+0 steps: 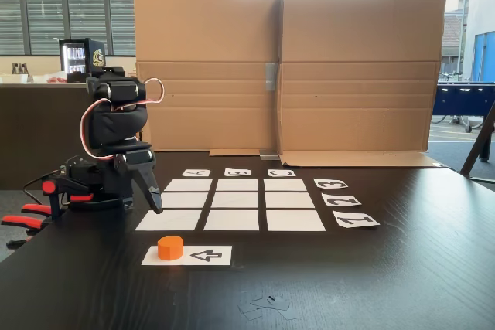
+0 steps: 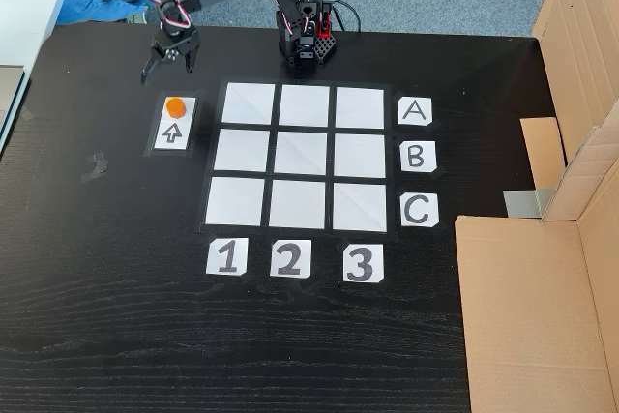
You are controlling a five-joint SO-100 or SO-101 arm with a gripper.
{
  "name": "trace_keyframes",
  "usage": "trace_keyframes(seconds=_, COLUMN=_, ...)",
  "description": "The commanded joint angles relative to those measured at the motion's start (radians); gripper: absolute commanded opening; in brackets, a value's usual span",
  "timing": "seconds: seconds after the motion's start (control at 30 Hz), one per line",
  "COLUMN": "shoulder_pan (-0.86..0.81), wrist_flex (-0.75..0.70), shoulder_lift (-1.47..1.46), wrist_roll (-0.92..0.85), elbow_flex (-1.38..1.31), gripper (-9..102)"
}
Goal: Pick up the round, orange token and place it in the grid on square B1.
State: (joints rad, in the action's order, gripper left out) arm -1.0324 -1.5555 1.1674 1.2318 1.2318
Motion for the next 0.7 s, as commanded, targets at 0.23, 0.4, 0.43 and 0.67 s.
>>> trace_keyframes(seconds=0.23, shoulder_pan=0.071, wrist_flex=0.009, shoulder_lift=-0.08, wrist_roll=0.014, elbow_flex=-0.097, gripper=52)
trace_keyframes(seconds=0.4, shoulder_pan=0.101, wrist_flex=0.017, shoulder_lift=-0.118, wrist_roll=0.017, elbow_flex=-0.101, gripper=52)
trace_keyframes(seconds=0.43, shoulder_pan=0.106, wrist_flex=0.021, shoulder_lift=-0.123, wrist_roll=0.018, elbow_flex=-0.101, gripper=52)
trace_keyframes(seconds=0.67, shoulder_pan=0.118, wrist_flex=0.046, shoulder_lift=-0.167, wrist_roll=0.06, elbow_flex=-0.14, gripper=53)
